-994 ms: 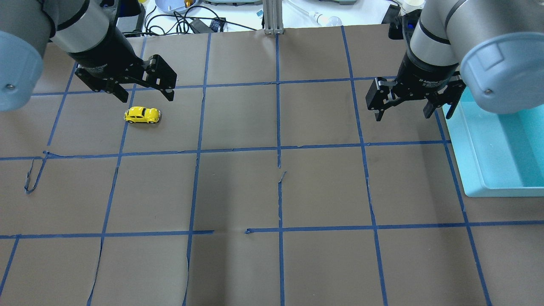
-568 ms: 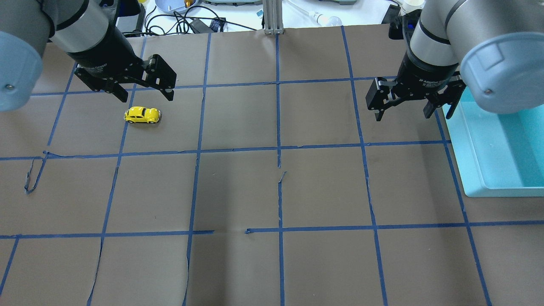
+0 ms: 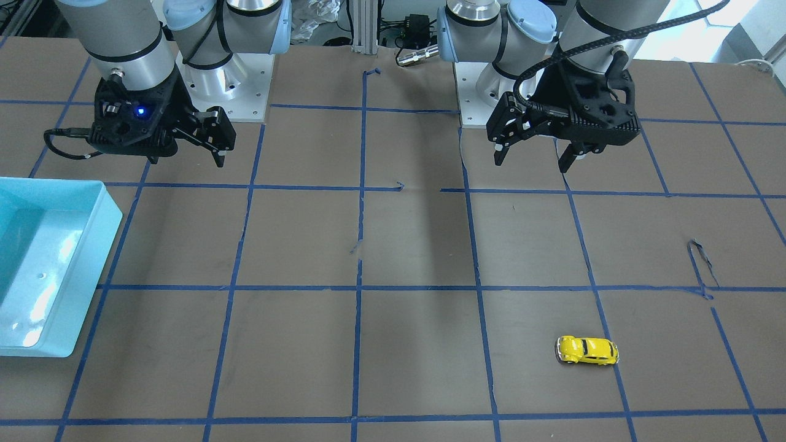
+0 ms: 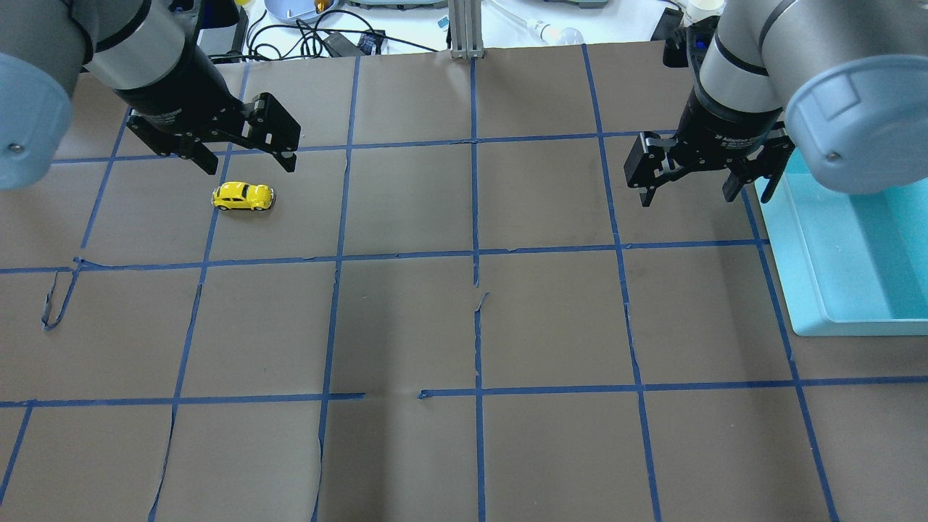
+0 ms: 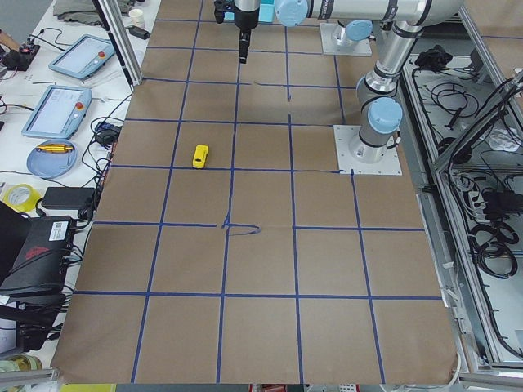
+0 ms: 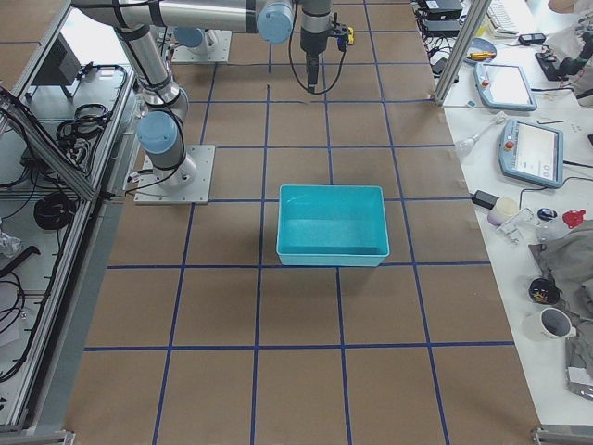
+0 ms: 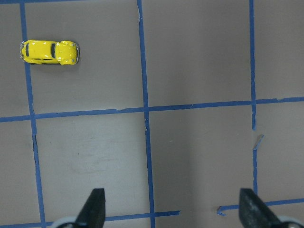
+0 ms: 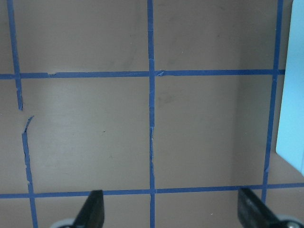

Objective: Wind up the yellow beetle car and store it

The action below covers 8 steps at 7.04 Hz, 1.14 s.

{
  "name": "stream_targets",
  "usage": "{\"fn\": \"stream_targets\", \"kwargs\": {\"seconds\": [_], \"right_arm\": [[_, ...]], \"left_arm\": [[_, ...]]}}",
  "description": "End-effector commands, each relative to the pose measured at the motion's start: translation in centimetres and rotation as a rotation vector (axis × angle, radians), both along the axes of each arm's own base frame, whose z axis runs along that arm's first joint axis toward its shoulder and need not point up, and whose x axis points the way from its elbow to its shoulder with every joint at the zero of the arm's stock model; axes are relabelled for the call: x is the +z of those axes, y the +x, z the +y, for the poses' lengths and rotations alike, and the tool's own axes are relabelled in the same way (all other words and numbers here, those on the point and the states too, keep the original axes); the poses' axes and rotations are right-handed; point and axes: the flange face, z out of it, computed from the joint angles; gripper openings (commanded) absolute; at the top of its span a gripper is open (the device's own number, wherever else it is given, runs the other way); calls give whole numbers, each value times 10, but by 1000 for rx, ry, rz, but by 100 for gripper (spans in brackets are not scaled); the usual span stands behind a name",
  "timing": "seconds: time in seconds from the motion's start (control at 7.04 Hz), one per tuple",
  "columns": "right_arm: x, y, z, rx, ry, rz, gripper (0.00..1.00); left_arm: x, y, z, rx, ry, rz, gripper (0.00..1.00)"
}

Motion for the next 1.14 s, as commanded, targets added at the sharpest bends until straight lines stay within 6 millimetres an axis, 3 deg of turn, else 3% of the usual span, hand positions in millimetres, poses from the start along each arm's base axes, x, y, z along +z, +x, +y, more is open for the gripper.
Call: {"fn": "stream_targets", "kwargs": {"seconds": [0.0,0.43,0.57,0.71,0.85,0.99], "right_arm": [[-2,0,0,1,5,0,100],[0,-2,0,7,0,1,100],[0,-2,0,6,1,1,100],[0,-3,-1,7,0,3,100],[0,-2,-1,6,0,1,100],[0,-2,-1,7,0,1,100]], "left_arm": [[0,0,0,0,0,1,100],[-7,4,-5,8,16,-2,100],[-33,16,-27,9,46,0,100],[-49,28,-49,-134,21,-14,100],[-71,64,-73,-243,8,-48,100],[-100,87,-93,-487,4,-62,100]]}}
